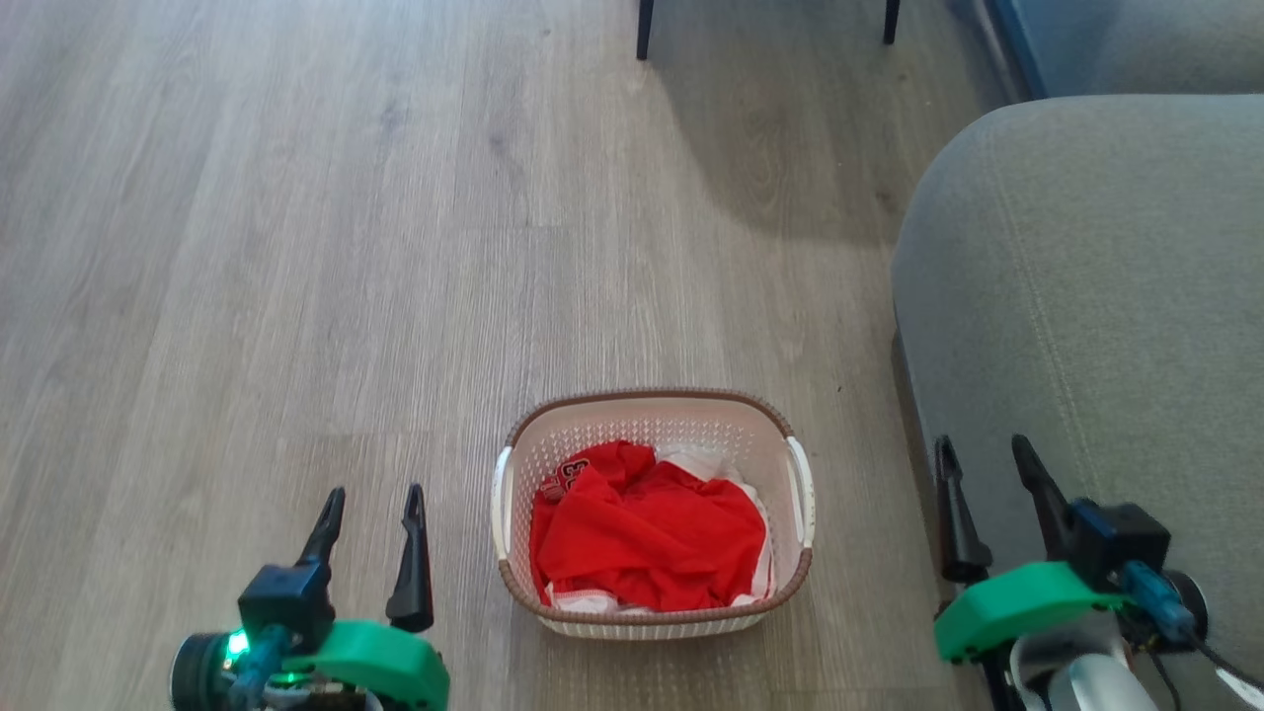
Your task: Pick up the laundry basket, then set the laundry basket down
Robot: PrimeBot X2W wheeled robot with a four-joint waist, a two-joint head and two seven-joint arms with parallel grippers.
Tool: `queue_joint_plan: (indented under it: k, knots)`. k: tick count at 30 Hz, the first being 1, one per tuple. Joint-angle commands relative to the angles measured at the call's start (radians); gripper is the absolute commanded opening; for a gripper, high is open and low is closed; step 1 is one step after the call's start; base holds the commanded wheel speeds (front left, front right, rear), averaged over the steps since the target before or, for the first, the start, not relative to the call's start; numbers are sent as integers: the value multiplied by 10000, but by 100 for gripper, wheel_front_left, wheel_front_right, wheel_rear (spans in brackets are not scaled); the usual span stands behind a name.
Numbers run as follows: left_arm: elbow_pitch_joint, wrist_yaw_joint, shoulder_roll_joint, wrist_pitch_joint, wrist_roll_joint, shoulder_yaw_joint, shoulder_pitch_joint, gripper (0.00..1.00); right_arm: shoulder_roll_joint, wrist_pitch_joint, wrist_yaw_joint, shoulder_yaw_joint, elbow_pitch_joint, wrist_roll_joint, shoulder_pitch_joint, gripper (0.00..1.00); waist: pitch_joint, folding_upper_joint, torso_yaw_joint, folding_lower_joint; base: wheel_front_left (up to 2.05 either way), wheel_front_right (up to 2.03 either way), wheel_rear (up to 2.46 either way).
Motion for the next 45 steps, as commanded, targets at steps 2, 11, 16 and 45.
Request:
queue_joint_plan:
  k: [2,11,16,45]
  knots:
    - [-471,15,2,-95,89,480,-171,100,-18,-59,25,96,-556,-37,-10,100,-118,-1,-51,1,0,0,0]
    - [-499,-35,-22,-95,212,570,23,100,-18,-59,25,-23,-761,38,160,100,-275,-1,-141,1,0,0,0]
    - [-438,-94,-33,-95,263,595,-18,100,-18,-59,25,-28,-758,26,163,100,-279,-1,-145,1,0,0,0]
    - [647,-233,-6,318,-800,448,333,0,10,235,2,-250,363,1205,447,0,-186,-1,-132,1,0,0,0]
